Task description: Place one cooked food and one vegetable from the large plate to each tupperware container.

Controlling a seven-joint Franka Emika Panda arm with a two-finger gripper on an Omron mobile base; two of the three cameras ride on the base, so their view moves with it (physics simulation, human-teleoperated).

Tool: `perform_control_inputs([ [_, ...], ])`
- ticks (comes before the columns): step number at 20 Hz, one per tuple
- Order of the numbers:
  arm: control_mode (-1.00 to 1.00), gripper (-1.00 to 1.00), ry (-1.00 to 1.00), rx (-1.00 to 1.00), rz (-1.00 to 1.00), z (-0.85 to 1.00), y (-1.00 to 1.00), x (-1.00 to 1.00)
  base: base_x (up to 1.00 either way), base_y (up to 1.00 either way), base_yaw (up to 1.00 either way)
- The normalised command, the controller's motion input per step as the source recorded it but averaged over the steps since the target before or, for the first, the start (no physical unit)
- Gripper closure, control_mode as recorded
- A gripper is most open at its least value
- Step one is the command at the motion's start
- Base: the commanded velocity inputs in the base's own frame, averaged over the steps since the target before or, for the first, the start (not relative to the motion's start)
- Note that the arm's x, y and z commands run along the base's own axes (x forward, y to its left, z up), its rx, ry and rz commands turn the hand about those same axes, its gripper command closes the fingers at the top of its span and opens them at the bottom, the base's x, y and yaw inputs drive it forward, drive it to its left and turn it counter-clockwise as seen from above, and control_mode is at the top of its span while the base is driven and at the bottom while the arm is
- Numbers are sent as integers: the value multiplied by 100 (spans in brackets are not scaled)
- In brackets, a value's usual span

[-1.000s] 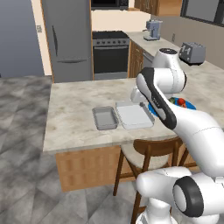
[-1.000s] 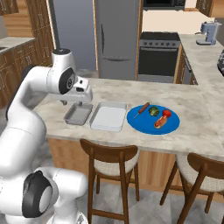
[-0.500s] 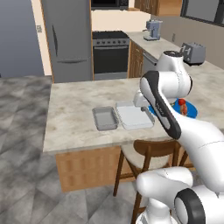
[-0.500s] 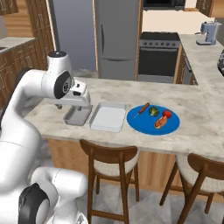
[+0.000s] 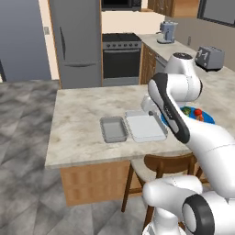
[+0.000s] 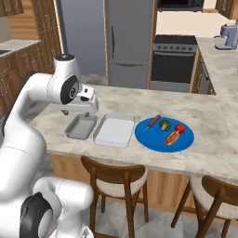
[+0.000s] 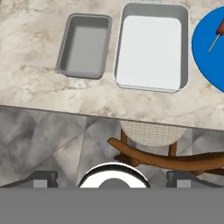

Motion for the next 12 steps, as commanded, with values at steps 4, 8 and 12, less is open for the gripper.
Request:
perform_control_inputs([
  [4, -100, -100, 18, 4, 0, -41, -100, 95, 0, 0, 0],
  [8, -100, -100, 22, 0, -1, -69, -100, 78, 0, 0, 0],
  [12, -100, -100, 10, 0, 0, -60, -100, 75, 0, 0, 0],
])
